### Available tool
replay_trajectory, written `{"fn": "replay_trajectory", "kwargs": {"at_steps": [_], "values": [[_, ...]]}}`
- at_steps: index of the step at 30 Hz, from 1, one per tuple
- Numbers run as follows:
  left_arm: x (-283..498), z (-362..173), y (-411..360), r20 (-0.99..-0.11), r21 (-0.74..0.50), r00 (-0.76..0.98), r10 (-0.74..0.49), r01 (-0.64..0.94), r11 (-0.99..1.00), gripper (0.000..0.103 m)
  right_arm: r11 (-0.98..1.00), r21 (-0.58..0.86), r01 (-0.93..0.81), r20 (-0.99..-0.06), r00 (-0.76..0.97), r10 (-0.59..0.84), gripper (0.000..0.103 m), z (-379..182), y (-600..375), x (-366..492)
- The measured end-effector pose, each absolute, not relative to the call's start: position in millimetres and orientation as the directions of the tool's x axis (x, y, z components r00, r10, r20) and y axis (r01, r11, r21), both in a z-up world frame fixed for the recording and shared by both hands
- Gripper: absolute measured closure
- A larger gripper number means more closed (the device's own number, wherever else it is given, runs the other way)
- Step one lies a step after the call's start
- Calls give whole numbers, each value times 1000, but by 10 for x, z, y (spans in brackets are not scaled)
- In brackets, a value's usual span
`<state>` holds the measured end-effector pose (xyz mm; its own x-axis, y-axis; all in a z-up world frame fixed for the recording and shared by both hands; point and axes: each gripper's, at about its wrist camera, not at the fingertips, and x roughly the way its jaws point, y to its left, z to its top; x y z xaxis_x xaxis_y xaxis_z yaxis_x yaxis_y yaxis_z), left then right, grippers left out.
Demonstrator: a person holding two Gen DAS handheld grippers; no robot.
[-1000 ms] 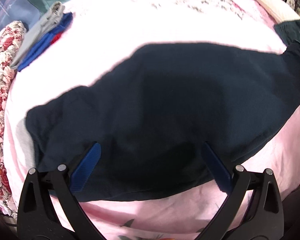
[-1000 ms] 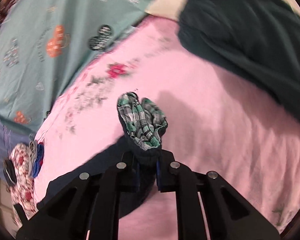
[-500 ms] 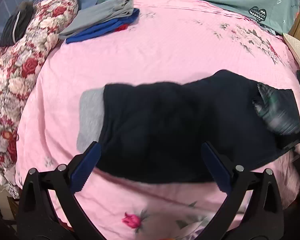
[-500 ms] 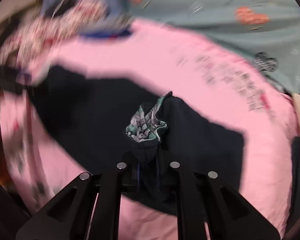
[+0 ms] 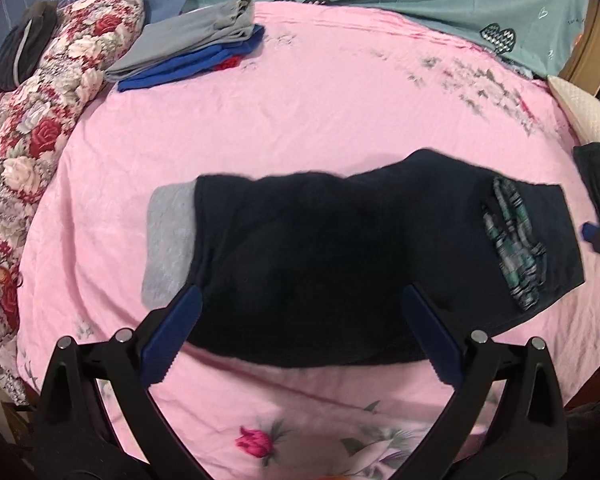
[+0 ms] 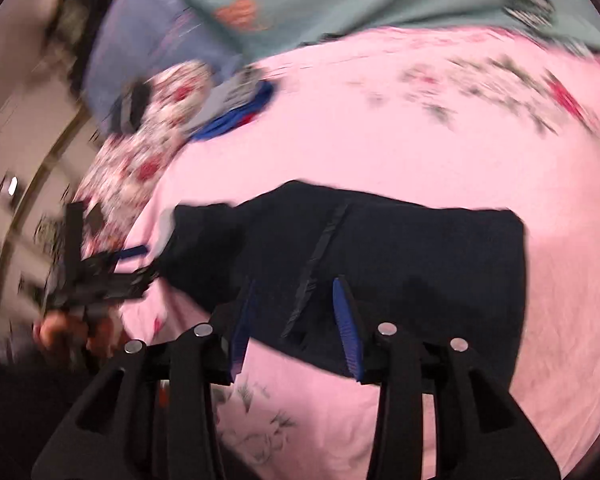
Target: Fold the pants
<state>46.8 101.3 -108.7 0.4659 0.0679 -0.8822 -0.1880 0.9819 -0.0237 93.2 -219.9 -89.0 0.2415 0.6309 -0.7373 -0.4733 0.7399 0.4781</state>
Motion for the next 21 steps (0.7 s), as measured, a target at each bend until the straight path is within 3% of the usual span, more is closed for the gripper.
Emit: {"fn": "replay_trajectory", "kwargs": {"at_steps": [6, 11, 14, 21], "values": [[876, -871, 704, -857, -149, 507, -93, -72, 986, 2, 717, 322, -618, -810, 213, 546, 65, -1003, -1903, 743], [1320, -845, 336, -841, -286, 469, -269, 36, 958, 2, 674, 55, -737, -878, 286, 384, 62, -1322, -1504, 488], [1512, -928, 129, -850, -319, 417, -321, 77, 945, 2, 662, -56, -748, -881, 349, 320, 88, -1429, -1323, 383], [1716, -1247, -72, -844, -470, 259, -469, 63, 881, 3, 718, -29, -695, -820, 428, 381, 92, -1067, -1483, 188]]}}
